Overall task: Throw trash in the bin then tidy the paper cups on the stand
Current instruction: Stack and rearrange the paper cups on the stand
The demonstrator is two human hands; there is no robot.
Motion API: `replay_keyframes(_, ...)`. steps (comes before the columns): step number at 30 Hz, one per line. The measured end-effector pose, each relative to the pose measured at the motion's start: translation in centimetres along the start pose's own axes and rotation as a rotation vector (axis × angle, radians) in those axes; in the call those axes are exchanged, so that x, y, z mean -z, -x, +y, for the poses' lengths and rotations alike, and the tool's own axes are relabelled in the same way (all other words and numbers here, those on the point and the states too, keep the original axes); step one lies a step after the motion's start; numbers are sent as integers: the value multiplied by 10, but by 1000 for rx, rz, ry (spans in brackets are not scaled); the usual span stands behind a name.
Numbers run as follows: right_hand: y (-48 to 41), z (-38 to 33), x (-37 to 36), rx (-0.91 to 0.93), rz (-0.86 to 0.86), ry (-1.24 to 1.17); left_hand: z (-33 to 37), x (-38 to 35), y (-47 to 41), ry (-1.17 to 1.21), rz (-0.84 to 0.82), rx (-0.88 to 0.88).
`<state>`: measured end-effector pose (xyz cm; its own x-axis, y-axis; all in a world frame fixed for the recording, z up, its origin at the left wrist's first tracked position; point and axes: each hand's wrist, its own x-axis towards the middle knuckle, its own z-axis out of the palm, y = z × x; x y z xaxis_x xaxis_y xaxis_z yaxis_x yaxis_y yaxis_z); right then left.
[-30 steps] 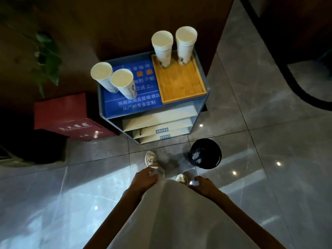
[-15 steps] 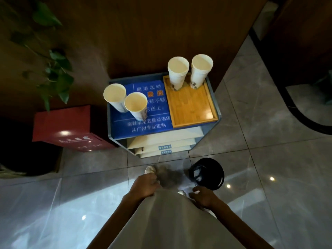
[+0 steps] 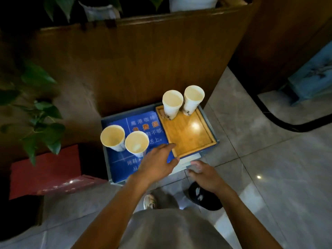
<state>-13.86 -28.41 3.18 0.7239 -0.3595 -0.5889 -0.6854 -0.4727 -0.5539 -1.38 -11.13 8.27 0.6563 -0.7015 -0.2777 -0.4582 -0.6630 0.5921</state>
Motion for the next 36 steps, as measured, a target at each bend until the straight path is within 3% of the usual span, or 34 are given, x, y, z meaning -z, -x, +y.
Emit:
replay_keyframes(5, -28, -37, 50, 76, 103, 122, 12, 38, -44, -97, 90, -94)
replay_keyframes(14, -93, -86, 128, 243, 244, 267, 31, 71, -123, -256, 118, -33)
replay_keyframes(24, -176, -121, 169, 319, 162, 392, 43, 72, -199, -467, 28, 142)
replay_keyframes(29, -204, -131, 169, 308, 43, 494, 41, 65, -226, -482, -89, 232)
replay_keyframes(36, -228, -138, 172, 336, 4, 518, 34, 58, -248, -455, -92, 285)
